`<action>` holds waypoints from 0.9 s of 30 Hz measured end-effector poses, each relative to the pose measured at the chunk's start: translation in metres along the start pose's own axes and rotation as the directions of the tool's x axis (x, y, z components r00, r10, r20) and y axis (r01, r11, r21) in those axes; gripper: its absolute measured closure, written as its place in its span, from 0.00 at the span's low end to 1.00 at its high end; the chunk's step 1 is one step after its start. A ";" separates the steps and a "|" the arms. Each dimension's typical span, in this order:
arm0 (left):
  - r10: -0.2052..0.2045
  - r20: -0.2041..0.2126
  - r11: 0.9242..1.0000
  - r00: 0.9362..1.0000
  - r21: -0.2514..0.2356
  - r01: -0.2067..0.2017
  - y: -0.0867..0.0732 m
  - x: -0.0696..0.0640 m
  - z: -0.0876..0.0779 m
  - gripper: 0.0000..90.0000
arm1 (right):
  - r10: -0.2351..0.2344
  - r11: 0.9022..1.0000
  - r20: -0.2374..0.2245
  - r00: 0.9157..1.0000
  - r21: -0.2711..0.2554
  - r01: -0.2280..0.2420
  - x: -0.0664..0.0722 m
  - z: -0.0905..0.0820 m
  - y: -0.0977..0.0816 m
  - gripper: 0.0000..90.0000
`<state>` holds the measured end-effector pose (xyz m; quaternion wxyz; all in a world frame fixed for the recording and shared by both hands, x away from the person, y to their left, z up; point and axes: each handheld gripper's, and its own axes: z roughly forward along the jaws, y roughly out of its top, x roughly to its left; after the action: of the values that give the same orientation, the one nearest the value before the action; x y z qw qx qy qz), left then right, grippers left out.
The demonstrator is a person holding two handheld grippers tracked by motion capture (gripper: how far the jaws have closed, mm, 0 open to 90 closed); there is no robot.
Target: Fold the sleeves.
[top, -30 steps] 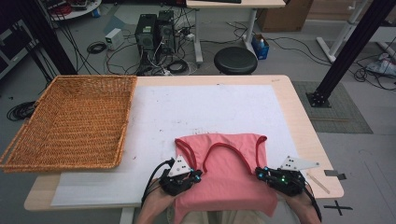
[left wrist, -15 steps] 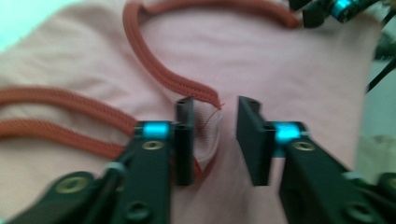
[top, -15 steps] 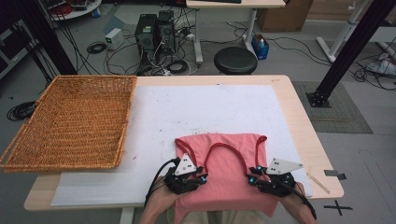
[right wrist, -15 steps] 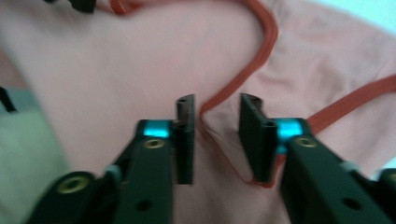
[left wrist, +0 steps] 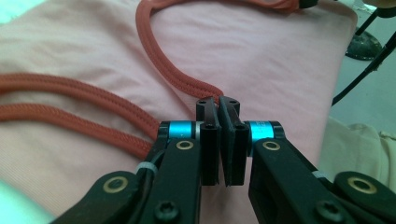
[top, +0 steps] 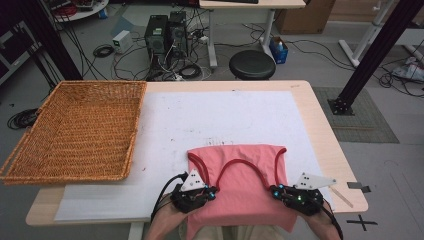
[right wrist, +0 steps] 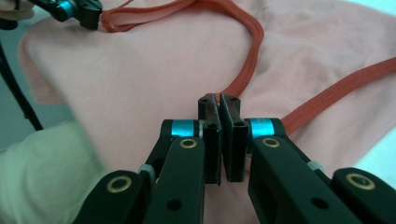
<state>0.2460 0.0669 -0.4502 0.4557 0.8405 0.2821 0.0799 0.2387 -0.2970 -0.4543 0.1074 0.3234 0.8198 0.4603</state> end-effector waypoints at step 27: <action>-0.034 -0.203 0.992 0.979 -0.129 0.008 0.012 0.017 -0.025 0.31 | 0.018 0.997 0.197 0.980 -0.083 -0.001 -0.006 -0.004 0.009 0.24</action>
<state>0.2552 0.0893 -0.4286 0.4777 0.7941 0.3307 0.1787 0.2451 -0.2996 -0.4455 0.1991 0.3667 0.7838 0.4599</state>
